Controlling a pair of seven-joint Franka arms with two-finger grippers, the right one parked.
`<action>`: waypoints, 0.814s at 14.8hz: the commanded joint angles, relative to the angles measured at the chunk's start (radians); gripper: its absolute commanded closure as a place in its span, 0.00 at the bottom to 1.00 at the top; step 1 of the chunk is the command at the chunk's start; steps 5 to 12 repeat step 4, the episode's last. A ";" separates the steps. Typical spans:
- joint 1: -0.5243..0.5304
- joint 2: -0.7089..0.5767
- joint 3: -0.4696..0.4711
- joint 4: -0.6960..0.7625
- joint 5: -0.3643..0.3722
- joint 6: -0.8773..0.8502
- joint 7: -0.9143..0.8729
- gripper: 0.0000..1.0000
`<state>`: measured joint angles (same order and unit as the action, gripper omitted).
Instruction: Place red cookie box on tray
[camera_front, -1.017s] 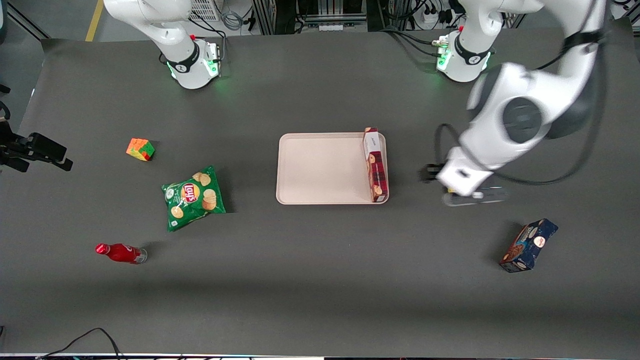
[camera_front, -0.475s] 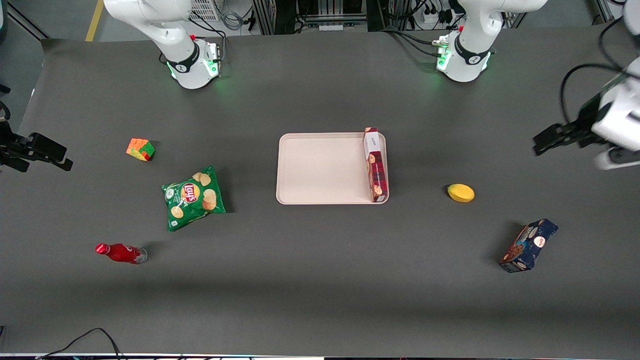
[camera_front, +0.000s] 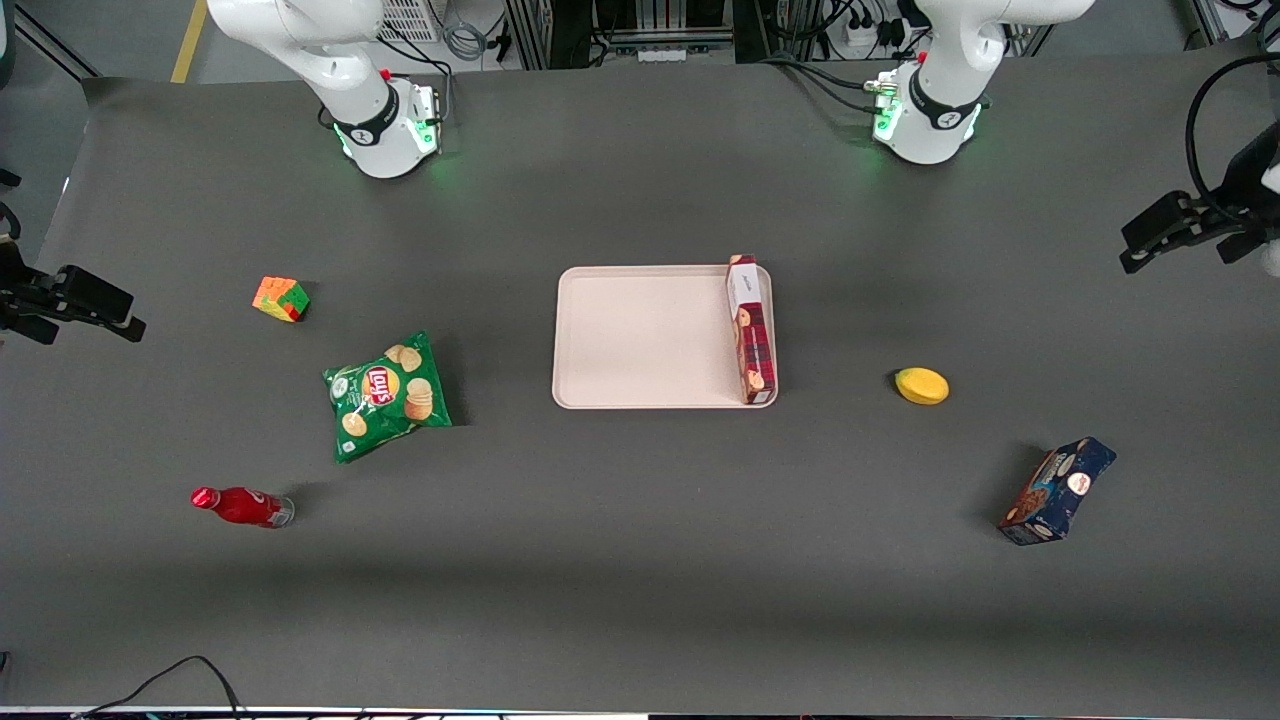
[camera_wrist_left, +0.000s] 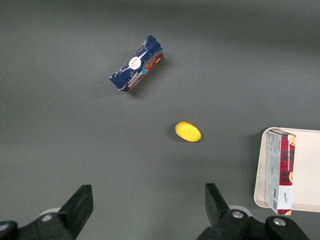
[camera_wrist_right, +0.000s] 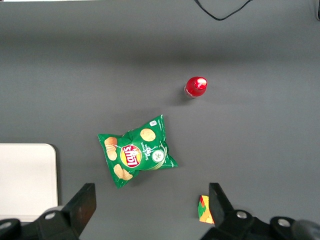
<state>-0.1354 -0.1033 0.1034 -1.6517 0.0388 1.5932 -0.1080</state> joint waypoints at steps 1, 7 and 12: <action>-0.004 -0.041 -0.017 0.000 0.015 -0.050 0.028 0.00; -0.006 -0.047 -0.028 -0.005 0.016 -0.068 0.028 0.00; -0.006 -0.047 -0.028 -0.005 0.016 -0.068 0.028 0.00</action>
